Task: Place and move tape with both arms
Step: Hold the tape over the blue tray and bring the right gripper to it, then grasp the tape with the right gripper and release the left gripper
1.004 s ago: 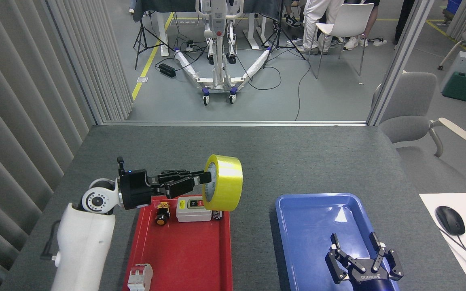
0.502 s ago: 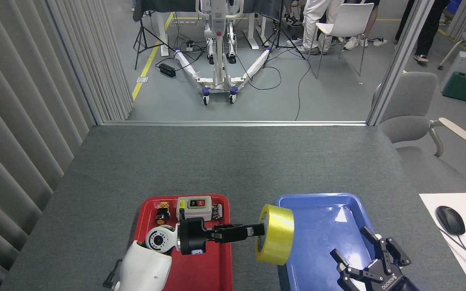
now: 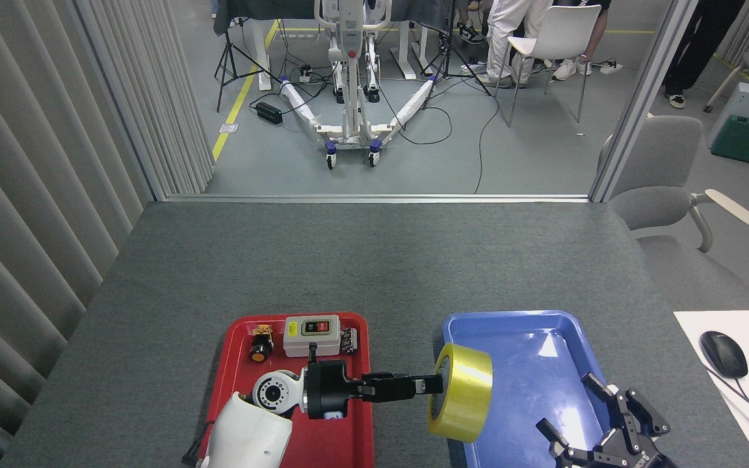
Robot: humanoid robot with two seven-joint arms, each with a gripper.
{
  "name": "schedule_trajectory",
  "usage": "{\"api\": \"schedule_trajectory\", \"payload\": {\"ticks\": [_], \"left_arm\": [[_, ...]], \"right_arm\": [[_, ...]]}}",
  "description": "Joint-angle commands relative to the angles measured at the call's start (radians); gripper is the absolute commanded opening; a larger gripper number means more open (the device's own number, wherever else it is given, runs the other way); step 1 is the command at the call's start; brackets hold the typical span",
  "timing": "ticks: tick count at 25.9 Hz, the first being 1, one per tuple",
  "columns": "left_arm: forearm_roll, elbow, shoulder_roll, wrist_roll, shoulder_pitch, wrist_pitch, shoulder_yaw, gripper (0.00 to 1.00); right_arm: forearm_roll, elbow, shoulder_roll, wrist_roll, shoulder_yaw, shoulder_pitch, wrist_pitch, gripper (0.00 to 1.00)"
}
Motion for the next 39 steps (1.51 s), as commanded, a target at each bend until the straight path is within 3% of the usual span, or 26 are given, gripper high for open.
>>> {"api": "schedule_trajectory", "payload": {"ticks": [1,16,26,27,30,34,35,36,37,39], "left_arm": [[0.0,-0.001,0.0,0.001,0.0,0.0,0.0,0.0],[0.0,-0.01,0.0,0.001,0.001,0.0,-0.002,0.0],[-0.011,-0.03,0.0,-0.006,0.032,0.0,-0.058,0.0],[-0.011,-0.032,0.0,-0.008,0.038,0.0,-0.06,0.0],[-0.011,-0.032,0.0,-0.006,0.038,0.0,-0.06,0.0],[-0.012,-0.03,0.0,-0.008,0.04,0.0,-0.06,0.0],[-0.012,-0.029,0.0,-0.006,0.043,0.0,-0.06,0.03],[-0.012,-0.026,0.0,-0.005,0.043,0.0,-0.055,0.16],[-0.011,-0.026,0.0,-0.003,0.043,0.0,-0.048,0.33],[-0.008,-0.03,0.0,0.004,0.041,0.0,-0.031,0.8]], "right_arm": [[0.0,-0.031,0.004,0.016,0.001,0.04,0.0,1.0],[0.0,-0.103,0.03,0.086,0.174,0.07,0.0,0.99],[0.006,-0.102,0.042,0.086,0.256,-0.003,0.0,0.94],[0.014,-0.099,0.044,0.086,0.268,-0.008,0.0,0.89],[0.048,-0.1,0.041,0.086,0.277,-0.002,0.0,0.59],[0.055,-0.1,0.03,0.086,0.277,0.037,0.0,0.28],[0.057,-0.1,0.032,0.085,0.277,0.04,0.0,0.22],[0.057,-0.1,0.033,0.086,0.277,0.041,0.0,0.18],[0.057,-0.102,0.033,0.086,0.276,0.043,0.0,0.14],[0.055,-0.1,0.035,0.085,0.27,0.043,0.0,0.07]]}}
